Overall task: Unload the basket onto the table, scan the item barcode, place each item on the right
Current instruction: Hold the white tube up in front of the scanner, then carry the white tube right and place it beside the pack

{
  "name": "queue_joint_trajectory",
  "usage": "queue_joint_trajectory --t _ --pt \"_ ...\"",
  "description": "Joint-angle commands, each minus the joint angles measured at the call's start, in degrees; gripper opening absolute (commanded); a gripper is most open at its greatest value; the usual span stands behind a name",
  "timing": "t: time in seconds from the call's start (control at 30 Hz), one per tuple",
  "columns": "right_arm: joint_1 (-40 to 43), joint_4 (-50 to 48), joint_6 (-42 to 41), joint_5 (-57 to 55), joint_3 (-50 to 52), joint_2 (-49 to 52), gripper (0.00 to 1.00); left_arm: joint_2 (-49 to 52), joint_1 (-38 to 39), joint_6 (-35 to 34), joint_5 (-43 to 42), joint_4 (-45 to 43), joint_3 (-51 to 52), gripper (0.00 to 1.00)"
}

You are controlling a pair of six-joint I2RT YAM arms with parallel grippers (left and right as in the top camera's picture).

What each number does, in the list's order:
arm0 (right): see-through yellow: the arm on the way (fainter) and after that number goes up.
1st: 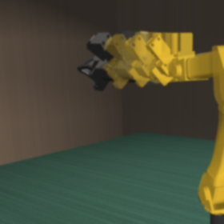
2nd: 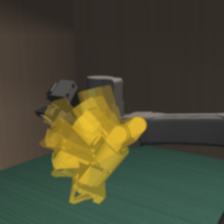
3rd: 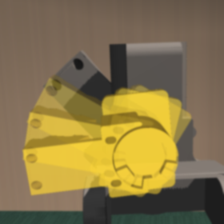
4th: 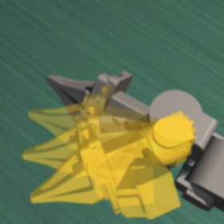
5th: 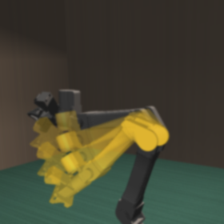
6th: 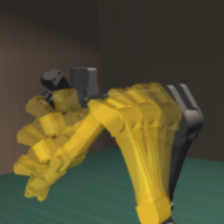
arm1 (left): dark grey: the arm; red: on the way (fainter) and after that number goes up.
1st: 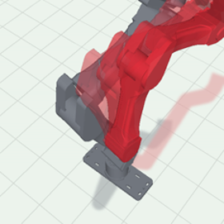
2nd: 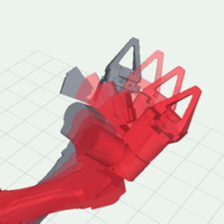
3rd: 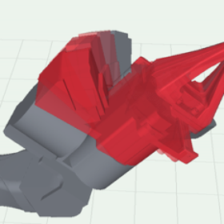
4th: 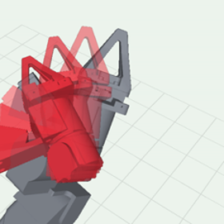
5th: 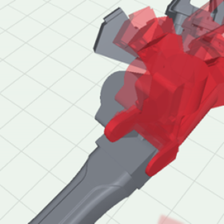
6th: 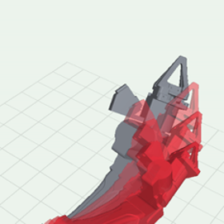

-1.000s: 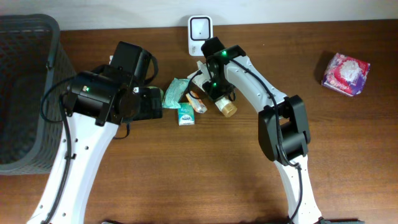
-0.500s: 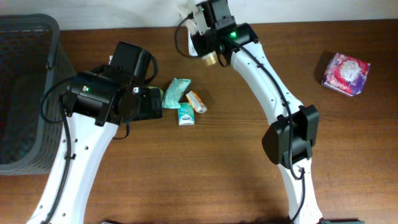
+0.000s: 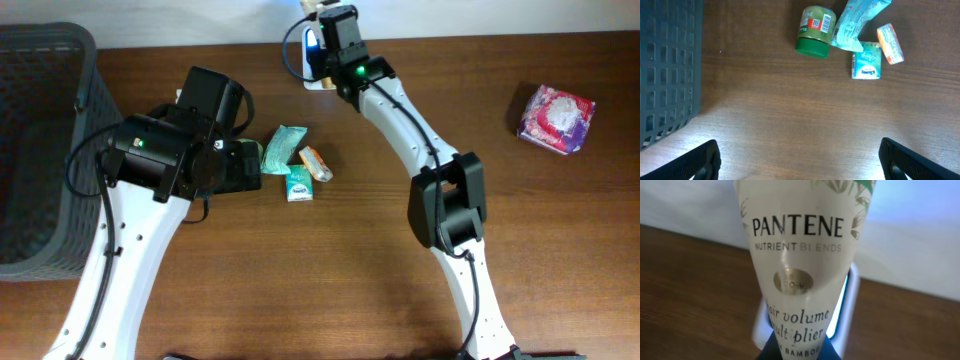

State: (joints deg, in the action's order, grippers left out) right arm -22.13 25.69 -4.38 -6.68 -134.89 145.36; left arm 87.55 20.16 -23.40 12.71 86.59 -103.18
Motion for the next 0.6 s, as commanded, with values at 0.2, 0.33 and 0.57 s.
queue_joint_trajectory --t 0.2,0.33,0.57 --pt "20.8 25.4 -7.1 -7.9 -1.1 -8.7 0.04 -0.2 -0.1 0.1 0.6 0.0 0.1 0.99" --pt "31.5 34.5 -2.1 0.9 -1.0 -6.8 0.04 -0.2 -0.1 0.1 0.6 0.0 0.1 0.99" --pt "40.7 32.5 -1.4 9.1 4.7 -4.4 0.04 -0.2 -0.1 0.1 0.6 0.0 0.1 0.99"
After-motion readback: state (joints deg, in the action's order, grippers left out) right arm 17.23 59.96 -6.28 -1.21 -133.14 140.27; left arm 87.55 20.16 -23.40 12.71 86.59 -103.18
